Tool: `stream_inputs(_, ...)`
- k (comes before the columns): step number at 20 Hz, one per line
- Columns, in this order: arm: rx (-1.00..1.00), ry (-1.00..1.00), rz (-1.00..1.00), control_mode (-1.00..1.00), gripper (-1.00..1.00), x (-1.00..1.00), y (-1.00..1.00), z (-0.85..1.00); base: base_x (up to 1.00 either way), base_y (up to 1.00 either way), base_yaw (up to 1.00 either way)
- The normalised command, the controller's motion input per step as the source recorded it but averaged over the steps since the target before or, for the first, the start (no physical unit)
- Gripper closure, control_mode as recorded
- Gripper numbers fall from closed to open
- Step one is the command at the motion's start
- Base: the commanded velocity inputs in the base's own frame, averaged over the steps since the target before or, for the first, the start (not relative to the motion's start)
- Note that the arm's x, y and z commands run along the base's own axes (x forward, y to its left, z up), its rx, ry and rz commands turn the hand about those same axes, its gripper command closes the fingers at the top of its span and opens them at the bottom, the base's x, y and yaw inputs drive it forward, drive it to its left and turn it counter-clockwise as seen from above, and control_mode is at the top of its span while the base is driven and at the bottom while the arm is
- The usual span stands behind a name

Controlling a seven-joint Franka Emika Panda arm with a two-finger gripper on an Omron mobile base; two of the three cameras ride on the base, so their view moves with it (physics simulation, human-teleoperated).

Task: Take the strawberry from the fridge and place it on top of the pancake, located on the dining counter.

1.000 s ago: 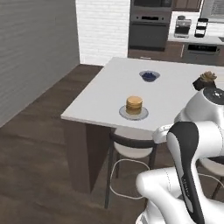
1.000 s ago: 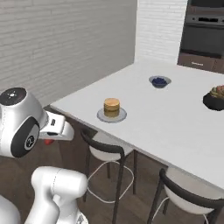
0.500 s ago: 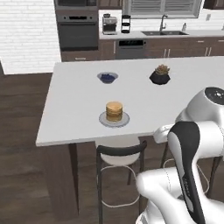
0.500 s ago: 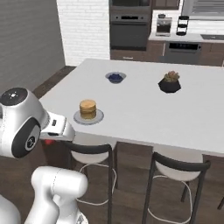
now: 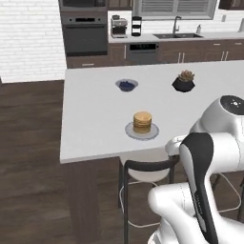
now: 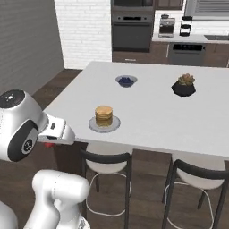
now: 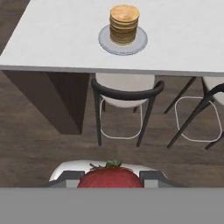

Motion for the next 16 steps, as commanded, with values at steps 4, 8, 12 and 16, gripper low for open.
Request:
stream_inputs(4,0.00,0.00,0.00,1.00,1.00,0.00,0.00,0.00,0.50,0.19,0.00)
stream_inputs(8,0.00,0.00,0.00,1.00,1.00,0.00,0.00,0.00,0.56,0.08,-0.03)
stream_inputs(12,0.00,0.00,0.00,1.00,1.00,0.00,0.00,0.00,0.52,0.02,-0.14)
stream_inputs(16,0.00,0.00,0.00,1.00,1.00,0.00,0.00,0.00,0.41,0.11,-0.19)
